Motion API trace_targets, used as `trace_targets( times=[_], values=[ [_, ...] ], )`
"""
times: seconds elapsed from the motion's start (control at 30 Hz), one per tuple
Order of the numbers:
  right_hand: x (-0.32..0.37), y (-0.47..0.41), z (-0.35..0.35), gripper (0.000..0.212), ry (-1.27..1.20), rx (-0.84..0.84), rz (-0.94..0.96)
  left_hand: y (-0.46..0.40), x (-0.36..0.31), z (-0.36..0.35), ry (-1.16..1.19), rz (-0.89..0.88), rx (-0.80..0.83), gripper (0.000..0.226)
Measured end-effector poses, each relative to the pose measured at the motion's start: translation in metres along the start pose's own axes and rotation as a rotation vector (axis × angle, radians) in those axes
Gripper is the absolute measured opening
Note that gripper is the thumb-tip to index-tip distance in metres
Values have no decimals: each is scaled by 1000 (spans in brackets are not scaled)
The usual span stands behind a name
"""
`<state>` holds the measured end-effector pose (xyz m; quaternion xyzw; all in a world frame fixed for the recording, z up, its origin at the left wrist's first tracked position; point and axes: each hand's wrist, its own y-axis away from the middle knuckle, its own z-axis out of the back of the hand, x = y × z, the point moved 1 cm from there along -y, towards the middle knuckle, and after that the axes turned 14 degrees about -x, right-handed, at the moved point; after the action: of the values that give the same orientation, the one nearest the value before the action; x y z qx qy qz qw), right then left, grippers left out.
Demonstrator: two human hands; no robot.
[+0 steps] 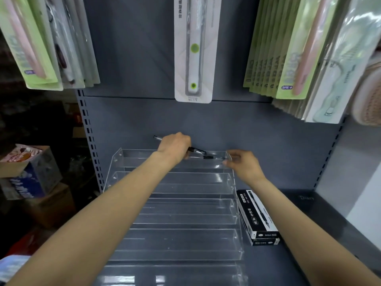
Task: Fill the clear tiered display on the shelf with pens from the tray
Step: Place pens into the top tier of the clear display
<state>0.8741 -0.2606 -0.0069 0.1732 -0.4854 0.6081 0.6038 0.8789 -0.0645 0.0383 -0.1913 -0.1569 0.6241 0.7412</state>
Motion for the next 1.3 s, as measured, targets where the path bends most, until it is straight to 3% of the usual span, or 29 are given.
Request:
trace_targets(
  times=[0.23, 0.4, 0.73, 0.9, 1.0, 1.13, 1.3],
  values=[
    [8, 2, -2, 52, 106, -36, 114, -2, -1, -5, -11, -39, 18, 11],
    [27, 5, -7, 37, 59, -79, 235, -3, -2, -6, -44, -53, 11, 15],
    [38, 0, -37, 12, 91, 46, 174, -1, 6, -7, 54, -1, -52, 12],
    [37, -1, -41, 19, 114, 20, 186, 1, 11, -9, 180, 64, -82, 5],
    [39, -4, -42, 12, 139, 5, 212, 0, 13, -11, 226, 73, -93, 16],
    [43, -9, -43, 7, 154, 7, 242, -1, 15, -11, 222, 38, -107, 4],
    [35, -13, -27, 7, 124, -42, 203, -1, 27, -9, 317, 47, -52, 12]
  ],
)
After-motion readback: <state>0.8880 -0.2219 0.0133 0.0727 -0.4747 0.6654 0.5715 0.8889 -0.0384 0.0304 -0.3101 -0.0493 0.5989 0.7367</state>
